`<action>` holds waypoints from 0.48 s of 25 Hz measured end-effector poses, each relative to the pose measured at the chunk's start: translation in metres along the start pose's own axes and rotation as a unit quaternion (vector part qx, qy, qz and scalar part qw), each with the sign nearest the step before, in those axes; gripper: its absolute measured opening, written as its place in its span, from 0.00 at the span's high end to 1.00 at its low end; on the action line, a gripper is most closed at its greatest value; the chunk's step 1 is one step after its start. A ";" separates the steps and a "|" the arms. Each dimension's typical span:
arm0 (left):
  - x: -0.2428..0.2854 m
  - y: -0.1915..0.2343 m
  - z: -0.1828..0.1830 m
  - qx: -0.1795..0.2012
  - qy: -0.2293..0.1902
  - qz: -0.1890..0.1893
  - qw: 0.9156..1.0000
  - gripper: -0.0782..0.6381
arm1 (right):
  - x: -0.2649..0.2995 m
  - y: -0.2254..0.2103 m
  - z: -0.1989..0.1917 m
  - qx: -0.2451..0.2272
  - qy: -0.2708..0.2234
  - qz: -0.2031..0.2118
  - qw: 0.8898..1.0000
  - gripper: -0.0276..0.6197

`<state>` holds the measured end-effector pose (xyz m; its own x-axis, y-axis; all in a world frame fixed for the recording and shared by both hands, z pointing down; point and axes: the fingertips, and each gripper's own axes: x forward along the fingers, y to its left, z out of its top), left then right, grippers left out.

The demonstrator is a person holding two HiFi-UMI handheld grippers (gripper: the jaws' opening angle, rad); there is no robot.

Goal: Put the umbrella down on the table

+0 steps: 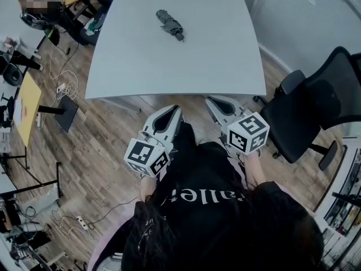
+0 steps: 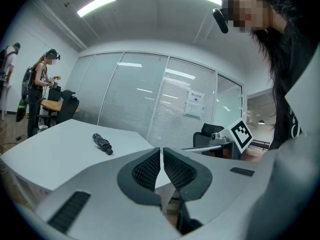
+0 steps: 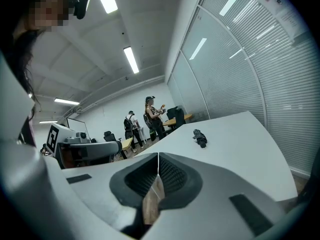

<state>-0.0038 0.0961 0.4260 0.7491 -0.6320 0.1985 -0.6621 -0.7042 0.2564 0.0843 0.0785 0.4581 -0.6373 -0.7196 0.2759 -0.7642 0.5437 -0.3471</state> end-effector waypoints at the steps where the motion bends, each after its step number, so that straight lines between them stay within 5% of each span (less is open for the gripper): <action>1: 0.000 -0.002 0.000 0.000 0.000 0.000 1.000 0.84 | -0.001 0.000 0.000 0.001 0.000 0.000 1.000 0.92; 12: 0.003 -0.009 0.003 0.005 -0.009 0.006 1.000 0.84 | -0.009 -0.009 0.000 0.006 -0.003 -0.004 1.000 0.92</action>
<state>0.0046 0.0996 0.4210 0.7406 -0.6462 0.1844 -0.6713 -0.6998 0.2441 0.0970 0.0806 0.4586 -0.6312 -0.7263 0.2723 -0.7673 0.5334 -0.3559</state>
